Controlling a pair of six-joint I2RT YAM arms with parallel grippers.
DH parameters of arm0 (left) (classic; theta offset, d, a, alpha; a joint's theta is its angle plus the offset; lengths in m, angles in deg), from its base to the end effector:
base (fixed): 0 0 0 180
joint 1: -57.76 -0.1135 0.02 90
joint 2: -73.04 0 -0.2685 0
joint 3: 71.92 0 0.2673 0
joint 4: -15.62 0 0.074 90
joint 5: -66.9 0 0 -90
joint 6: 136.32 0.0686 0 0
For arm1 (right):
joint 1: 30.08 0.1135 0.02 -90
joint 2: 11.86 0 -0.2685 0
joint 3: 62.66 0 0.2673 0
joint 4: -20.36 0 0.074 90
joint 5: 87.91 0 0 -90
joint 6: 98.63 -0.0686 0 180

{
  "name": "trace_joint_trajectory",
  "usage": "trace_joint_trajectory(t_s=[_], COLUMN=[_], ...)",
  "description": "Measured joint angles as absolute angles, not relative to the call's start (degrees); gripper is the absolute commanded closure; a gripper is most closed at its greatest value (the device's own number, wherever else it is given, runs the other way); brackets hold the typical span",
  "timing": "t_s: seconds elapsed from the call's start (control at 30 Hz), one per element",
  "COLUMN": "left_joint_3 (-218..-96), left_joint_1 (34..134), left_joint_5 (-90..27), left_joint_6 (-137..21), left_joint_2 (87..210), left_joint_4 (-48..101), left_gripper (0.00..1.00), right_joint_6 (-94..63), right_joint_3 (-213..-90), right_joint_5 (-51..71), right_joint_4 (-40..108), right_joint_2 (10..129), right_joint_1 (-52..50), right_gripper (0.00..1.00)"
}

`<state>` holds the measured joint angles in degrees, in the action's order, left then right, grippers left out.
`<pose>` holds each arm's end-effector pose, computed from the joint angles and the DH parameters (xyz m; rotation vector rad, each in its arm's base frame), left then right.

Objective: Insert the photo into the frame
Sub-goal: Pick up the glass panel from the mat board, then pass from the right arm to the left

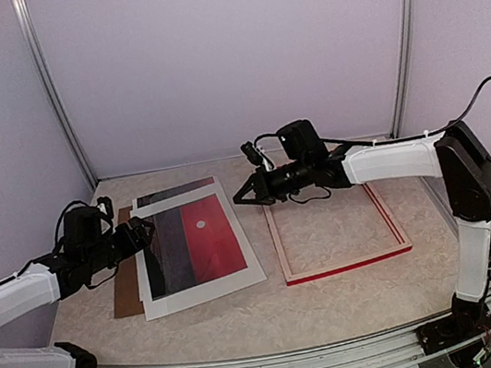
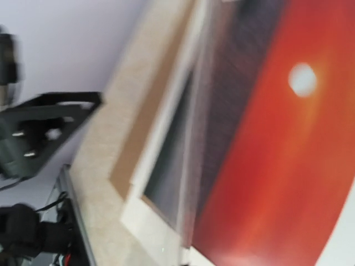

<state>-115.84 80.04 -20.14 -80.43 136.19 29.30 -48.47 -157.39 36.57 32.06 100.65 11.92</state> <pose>0.2519 -0.0994 0.1876 -0.2562 2.1745 -0.5128 0.3389 0.3574 0.2157 -0.4619 2.3027 1.4250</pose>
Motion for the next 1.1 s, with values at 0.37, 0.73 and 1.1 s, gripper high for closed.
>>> trace_joint_trajectory(t_s=[0.37,0.73,1.1], left_joint_3=[-114.15,-114.07,-114.07], left_joint_1=[80.04,79.96,79.43], left_joint_5=[-32.38,-38.32,-45.65], left_joint_6=[-80.28,-79.88,-81.30], left_joint_2=[134.99,138.51,144.37], left_joint_4=[17.32,7.14,-0.27], left_gripper=[0.01,0.01,0.01], right_joint_6=[-41.08,-42.02,-43.88], right_joint_3=[-155.91,-156.39,-156.78], right_joint_5=[44.49,50.78,53.97], right_joint_4=[32.10,33.15,32.30], right_joint_2=[88.06,86.03,83.99], right_joint_1=[7.98,5.62,5.34], right_gripper=[1.00,1.00,1.00])
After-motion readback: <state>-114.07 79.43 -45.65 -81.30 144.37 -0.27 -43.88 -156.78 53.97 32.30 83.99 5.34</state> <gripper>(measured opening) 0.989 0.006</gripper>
